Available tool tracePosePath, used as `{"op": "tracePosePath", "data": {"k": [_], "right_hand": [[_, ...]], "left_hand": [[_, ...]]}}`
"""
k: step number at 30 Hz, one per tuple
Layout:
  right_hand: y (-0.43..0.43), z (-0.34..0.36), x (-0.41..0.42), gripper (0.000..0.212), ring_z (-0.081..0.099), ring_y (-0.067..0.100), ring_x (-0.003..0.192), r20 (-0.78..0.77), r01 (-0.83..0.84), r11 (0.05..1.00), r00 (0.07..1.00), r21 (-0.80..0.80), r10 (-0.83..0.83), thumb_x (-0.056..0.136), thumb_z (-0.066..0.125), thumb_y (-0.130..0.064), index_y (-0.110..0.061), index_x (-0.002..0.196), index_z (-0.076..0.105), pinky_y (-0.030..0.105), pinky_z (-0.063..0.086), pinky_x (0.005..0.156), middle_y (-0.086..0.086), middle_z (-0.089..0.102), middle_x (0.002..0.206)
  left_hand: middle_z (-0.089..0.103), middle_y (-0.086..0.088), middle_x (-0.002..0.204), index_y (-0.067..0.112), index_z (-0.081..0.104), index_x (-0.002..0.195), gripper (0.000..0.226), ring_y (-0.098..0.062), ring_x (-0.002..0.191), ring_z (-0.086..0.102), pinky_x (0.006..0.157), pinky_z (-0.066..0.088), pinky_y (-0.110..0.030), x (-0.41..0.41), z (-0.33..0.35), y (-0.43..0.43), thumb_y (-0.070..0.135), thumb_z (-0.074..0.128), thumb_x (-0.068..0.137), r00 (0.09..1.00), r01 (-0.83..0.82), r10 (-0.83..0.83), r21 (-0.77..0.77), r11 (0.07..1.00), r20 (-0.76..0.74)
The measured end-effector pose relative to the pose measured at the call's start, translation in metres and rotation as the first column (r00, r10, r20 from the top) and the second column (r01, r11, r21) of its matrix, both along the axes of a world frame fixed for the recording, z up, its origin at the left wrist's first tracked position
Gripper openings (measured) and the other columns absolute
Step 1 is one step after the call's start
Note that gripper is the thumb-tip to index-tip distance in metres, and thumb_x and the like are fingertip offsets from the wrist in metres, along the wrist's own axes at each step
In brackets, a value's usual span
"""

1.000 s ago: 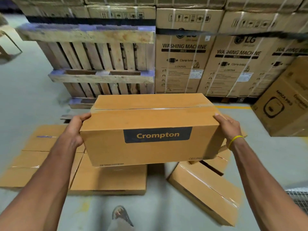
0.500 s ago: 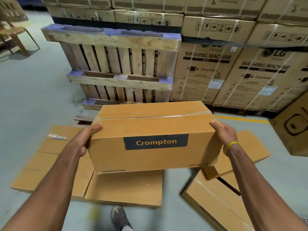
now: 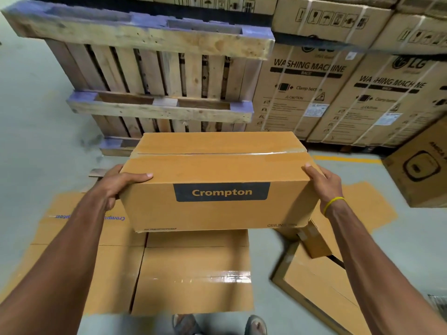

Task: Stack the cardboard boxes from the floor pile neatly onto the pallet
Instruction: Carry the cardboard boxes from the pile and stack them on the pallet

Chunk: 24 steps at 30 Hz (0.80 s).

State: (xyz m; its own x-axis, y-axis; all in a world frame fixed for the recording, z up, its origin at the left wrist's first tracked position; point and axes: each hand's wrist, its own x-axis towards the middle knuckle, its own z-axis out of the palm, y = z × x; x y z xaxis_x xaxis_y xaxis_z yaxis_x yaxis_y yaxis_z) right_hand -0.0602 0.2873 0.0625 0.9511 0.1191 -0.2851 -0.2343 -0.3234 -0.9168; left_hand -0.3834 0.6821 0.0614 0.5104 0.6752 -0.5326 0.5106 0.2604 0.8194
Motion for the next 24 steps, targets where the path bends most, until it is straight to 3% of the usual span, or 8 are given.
{"op": "tracePosePath", "data": {"k": [2, 5, 7, 9, 13, 17, 19, 24], "right_hand": [[0.015, -0.002, 0.007, 0.066, 0.062, 0.013, 0.101, 0.01, -0.001, 1.0, 1.0, 0.024, 0.001, 0.075, 0.078, -0.057, -0.021, 0.129, 0.068, 0.039, 0.051, 0.096, -0.001, 0.07, 0.121], [0.035, -0.006, 0.019, 0.054, 0.058, 0.004, 0.087, 0.017, 0.017, 0.999, 1.0, 0.052, -0.018, 0.084, 0.075, -0.047, -0.021, 0.131, 0.067, 0.034, 0.048, 0.084, -0.001, 0.07, 0.116], [0.049, -0.007, 0.031, 0.053, 0.059, 0.004, 0.086, 0.02, 0.013, 0.997, 1.0, 0.077, -0.015, 0.085, 0.075, -0.046, -0.02, 0.131, 0.067, 0.028, 0.048, 0.077, -0.002, 0.071, 0.114], [0.063, -0.01, 0.046, 0.05, 0.061, 0.002, 0.084, 0.024, -0.003, 0.995, 1.0, 0.101, 0.0, 0.086, 0.075, -0.045, -0.02, 0.128, 0.069, 0.022, 0.048, 0.072, -0.004, 0.072, 0.112], [0.09, -0.029, 0.088, 0.053, 0.067, 0.007, 0.092, -0.003, -0.018, 0.993, 1.0, 0.116, 0.019, 0.082, 0.077, -0.049, -0.021, 0.127, 0.07, 0.027, 0.051, 0.081, -0.006, 0.074, 0.113], [0.129, -0.074, 0.139, 0.058, 0.068, 0.009, 0.1, -0.043, -0.057, 0.982, 0.997, 0.18, 0.066, 0.081, 0.079, -0.048, -0.021, 0.131, 0.066, 0.024, 0.055, 0.082, -0.006, 0.072, 0.116], [0.151, -0.108, 0.164, 0.04, 0.066, 0.001, 0.093, -0.06, -0.104, 0.974, 0.991, 0.2, 0.118, 0.09, 0.074, -0.037, -0.029, 0.127, 0.063, 0.016, 0.052, 0.074, -0.014, 0.07, 0.108], [0.184, -0.209, 0.207, 0.018, 0.068, 0.006, 0.106, -0.07, -0.157, 0.963, 0.982, 0.219, 0.176, 0.093, 0.071, -0.033, -0.041, 0.11, 0.07, 0.021, 0.051, 0.086, -0.017, 0.074, 0.11]], "left_hand": [[0.067, -0.008, 0.124, 0.017, 0.055, 0.14, 0.096, -0.025, 0.106, 0.064, 0.075, 0.051, -0.038, 0.013, 0.0, 0.016, 0.035, 0.097, 0.056, 1.0, 0.022, -0.022, 0.006, 1.0, 0.003], [0.068, -0.006, 0.127, 0.018, 0.058, 0.139, 0.107, -0.027, 0.115, 0.063, 0.091, 0.053, -0.043, 0.03, 0.001, 0.034, 0.041, 0.103, 0.044, 0.999, -0.011, 0.009, 0.065, 0.998, 0.031], [0.065, -0.005, 0.13, 0.019, 0.057, 0.138, 0.098, -0.027, 0.118, 0.06, 0.095, 0.051, -0.046, 0.044, 0.001, 0.043, 0.042, 0.099, 0.053, 0.996, -0.063, 0.056, 0.107, 0.992, 0.063], [0.062, -0.004, 0.129, 0.023, 0.054, 0.132, 0.079, -0.028, 0.118, 0.058, 0.089, 0.049, -0.045, 0.061, 0.0, 0.051, 0.036, 0.095, 0.066, 0.99, -0.123, 0.111, 0.129, 0.984, 0.091], [0.06, -0.003, 0.132, 0.022, 0.052, 0.141, 0.082, -0.028, 0.118, 0.056, 0.083, 0.046, -0.044, 0.097, -0.01, 0.067, 0.033, 0.093, 0.071, 0.986, -0.156, 0.145, 0.17, 0.973, 0.077], [0.058, 0.0, 0.135, 0.029, 0.051, 0.148, 0.083, -0.027, 0.122, 0.054, 0.094, 0.047, -0.047, 0.134, -0.03, 0.084, 0.03, 0.091, 0.075, 0.985, -0.171, 0.173, 0.174, 0.97, 0.006], [0.056, 0.002, 0.136, 0.033, 0.048, 0.151, 0.083, -0.028, 0.123, 0.052, 0.096, 0.046, -0.051, 0.153, -0.05, 0.097, 0.03, 0.089, 0.079, 0.978, -0.187, 0.199, 0.167, 0.968, -0.057], [0.06, 0.005, 0.142, 0.035, 0.052, 0.147, 0.078, -0.027, 0.127, 0.056, 0.103, 0.049, -0.053, 0.192, -0.125, 0.136, 0.028, 0.088, 0.078, 0.978, -0.138, 0.163, 0.188, 0.972, -0.128]]}}
